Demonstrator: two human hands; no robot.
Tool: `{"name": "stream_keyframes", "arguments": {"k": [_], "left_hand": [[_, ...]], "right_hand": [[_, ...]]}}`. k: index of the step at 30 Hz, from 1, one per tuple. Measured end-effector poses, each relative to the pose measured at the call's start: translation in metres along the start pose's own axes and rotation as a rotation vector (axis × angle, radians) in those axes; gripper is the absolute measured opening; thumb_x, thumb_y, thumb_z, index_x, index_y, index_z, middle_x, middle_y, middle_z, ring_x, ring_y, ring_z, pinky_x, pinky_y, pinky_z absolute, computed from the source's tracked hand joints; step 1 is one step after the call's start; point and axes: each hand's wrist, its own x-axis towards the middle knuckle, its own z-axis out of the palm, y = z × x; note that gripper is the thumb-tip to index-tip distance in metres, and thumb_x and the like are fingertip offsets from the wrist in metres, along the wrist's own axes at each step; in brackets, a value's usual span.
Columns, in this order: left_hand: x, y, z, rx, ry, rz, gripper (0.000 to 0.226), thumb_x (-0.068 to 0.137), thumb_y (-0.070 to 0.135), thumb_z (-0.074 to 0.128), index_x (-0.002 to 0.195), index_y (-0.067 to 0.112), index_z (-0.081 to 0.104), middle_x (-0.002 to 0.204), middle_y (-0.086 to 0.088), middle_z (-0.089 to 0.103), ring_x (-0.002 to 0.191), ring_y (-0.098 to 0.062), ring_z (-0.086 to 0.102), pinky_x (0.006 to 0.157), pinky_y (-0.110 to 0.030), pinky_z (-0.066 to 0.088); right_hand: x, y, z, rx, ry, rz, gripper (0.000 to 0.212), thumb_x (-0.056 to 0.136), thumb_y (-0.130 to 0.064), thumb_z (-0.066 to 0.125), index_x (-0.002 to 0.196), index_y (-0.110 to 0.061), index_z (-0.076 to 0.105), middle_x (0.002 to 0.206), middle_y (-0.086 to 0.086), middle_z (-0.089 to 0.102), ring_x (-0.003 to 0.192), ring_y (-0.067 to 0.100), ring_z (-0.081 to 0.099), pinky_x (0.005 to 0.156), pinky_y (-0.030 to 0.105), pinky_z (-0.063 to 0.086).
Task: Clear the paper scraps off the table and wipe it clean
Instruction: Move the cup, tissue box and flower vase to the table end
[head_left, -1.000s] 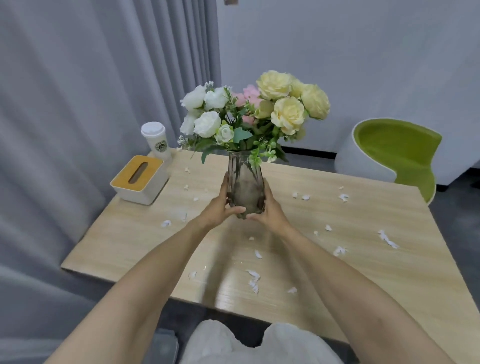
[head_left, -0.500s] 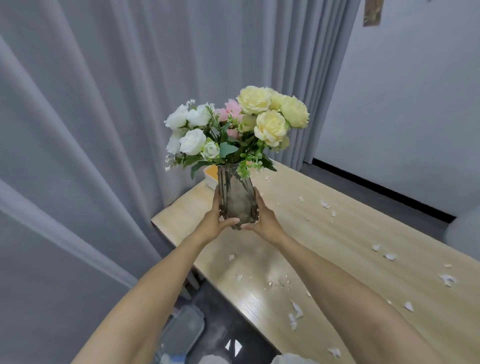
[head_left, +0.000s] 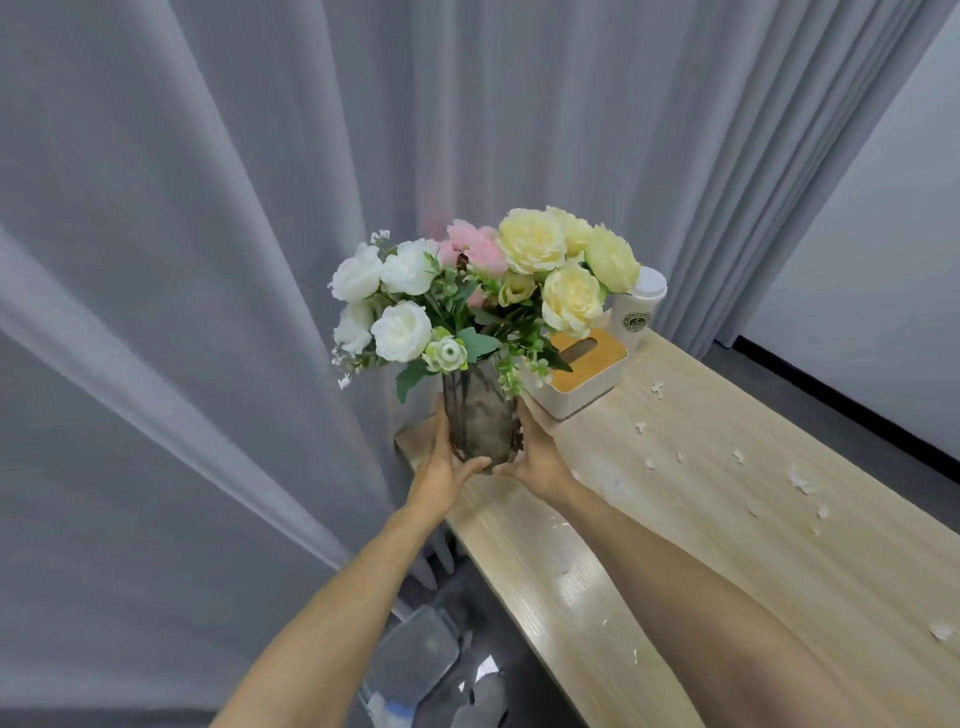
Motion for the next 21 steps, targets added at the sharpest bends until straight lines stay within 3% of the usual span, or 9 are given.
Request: {"name": "stream_keyframes", "arguments": {"k": [2, 4, 6, 9, 13, 15, 17, 20, 21], "left_hand": [[0.013, -0.014, 0.001, 0.026, 0.002, -0.050, 0.101, 0.085, 0.036, 0.069, 0.149, 0.035, -0.009, 0.145, -0.004, 0.044, 0.124, -0.020, 0.051, 0.095, -0.027, 0.043], [0.026, -0.028, 0.004, 0.056, 0.015, -0.090, 0.103, 0.084, 0.039, 0.069, 0.148, 0.039, -0.012, 0.132, -0.010, 0.055, 0.104, -0.025, 0.061, 0.081, -0.027, 0.048], [0.037, -0.035, 0.008, 0.091, 0.018, -0.116, 0.104, 0.084, 0.039, 0.068, 0.147, 0.040, -0.014, 0.120, -0.014, 0.062, 0.087, -0.027, 0.063, 0.071, -0.029, 0.048], [0.049, -0.043, 0.011, 0.127, 0.022, -0.131, 0.102, 0.086, 0.036, 0.068, 0.148, 0.035, -0.013, 0.112, -0.020, 0.063, 0.083, -0.032, 0.063, 0.068, -0.032, 0.048], [0.060, -0.053, 0.014, 0.165, 0.028, -0.134, 0.099, 0.086, 0.036, 0.067, 0.149, 0.029, -0.010, 0.111, -0.024, 0.062, 0.090, -0.036, 0.062, 0.076, -0.038, 0.049], [0.063, -0.055, 0.015, 0.175, 0.032, -0.144, 0.096, 0.086, 0.036, 0.066, 0.152, 0.020, -0.002, 0.119, -0.023, 0.059, 0.095, -0.035, 0.061, 0.079, -0.037, 0.047], [0.065, -0.057, 0.016, 0.155, 0.032, -0.120, 0.093, 0.086, 0.034, 0.067, 0.152, 0.017, 0.002, 0.130, -0.021, 0.054, 0.102, -0.034, 0.060, 0.084, -0.035, 0.046], [0.065, -0.055, 0.016, 0.126, 0.029, -0.101, 0.087, 0.088, 0.029, 0.066, 0.151, 0.011, 0.009, 0.139, -0.019, 0.046, 0.112, -0.036, 0.055, 0.090, -0.035, 0.043], [0.065, -0.056, 0.017, 0.124, 0.025, -0.105, 0.086, 0.088, 0.029, 0.066, 0.151, 0.010, 0.010, 0.139, -0.019, 0.045, 0.113, -0.036, 0.054, 0.092, -0.036, 0.043]], "right_hand": [[0.013, 0.008, 0.006, 0.035, -0.010, 0.034, 0.108, 0.067, -0.004, 0.083, 0.149, -0.008, 0.013, 0.139, 0.000, 0.037, 0.127, 0.010, 0.036, 0.088, 0.001, 0.031], [0.024, 0.018, 0.012, 0.044, -0.009, 0.069, 0.097, 0.071, -0.001, 0.079, 0.147, -0.006, 0.019, 0.136, 0.002, 0.041, 0.127, 0.014, 0.040, 0.082, -0.001, 0.033], [0.034, 0.028, 0.020, 0.020, 0.022, 0.079, 0.099, 0.069, -0.006, 0.082, 0.147, -0.007, 0.022, 0.139, 0.003, 0.040, 0.129, 0.016, 0.039, 0.088, 0.000, 0.031], [0.047, 0.037, 0.028, -0.005, 0.028, 0.092, 0.105, 0.065, -0.012, 0.085, 0.148, -0.011, 0.020, 0.146, 0.009, 0.036, 0.133, 0.019, 0.035, 0.101, 0.015, 0.027], [0.062, 0.046, 0.033, 0.000, 0.012, 0.100, 0.111, 0.066, -0.014, 0.085, 0.148, -0.020, 0.010, 0.151, 0.011, 0.030, 0.136, 0.021, 0.030, 0.105, 0.019, 0.023], [0.068, 0.051, 0.037, -0.002, 0.005, 0.106, 0.111, 0.067, -0.013, 0.084, 0.145, -0.025, 0.006, 0.152, 0.010, 0.026, 0.137, 0.019, 0.027, 0.104, 0.013, 0.022], [0.071, 0.055, 0.039, -0.004, 0.004, 0.120, 0.109, 0.069, -0.010, 0.082, 0.148, -0.017, 0.008, 0.153, 0.009, 0.022, 0.137, 0.018, 0.024, 0.103, 0.007, 0.025], [0.075, 0.067, 0.044, -0.023, 0.007, 0.116, 0.103, 0.070, -0.015, 0.082, 0.149, -0.010, 0.015, 0.151, 0.013, 0.028, 0.138, 0.025, 0.029, 0.114, 0.034, 0.027], [0.075, 0.071, 0.047, -0.025, 0.011, 0.127, 0.104, 0.070, -0.016, 0.082, 0.149, -0.011, 0.015, 0.150, 0.013, 0.029, 0.137, 0.026, 0.030, 0.114, 0.038, 0.028]]}}
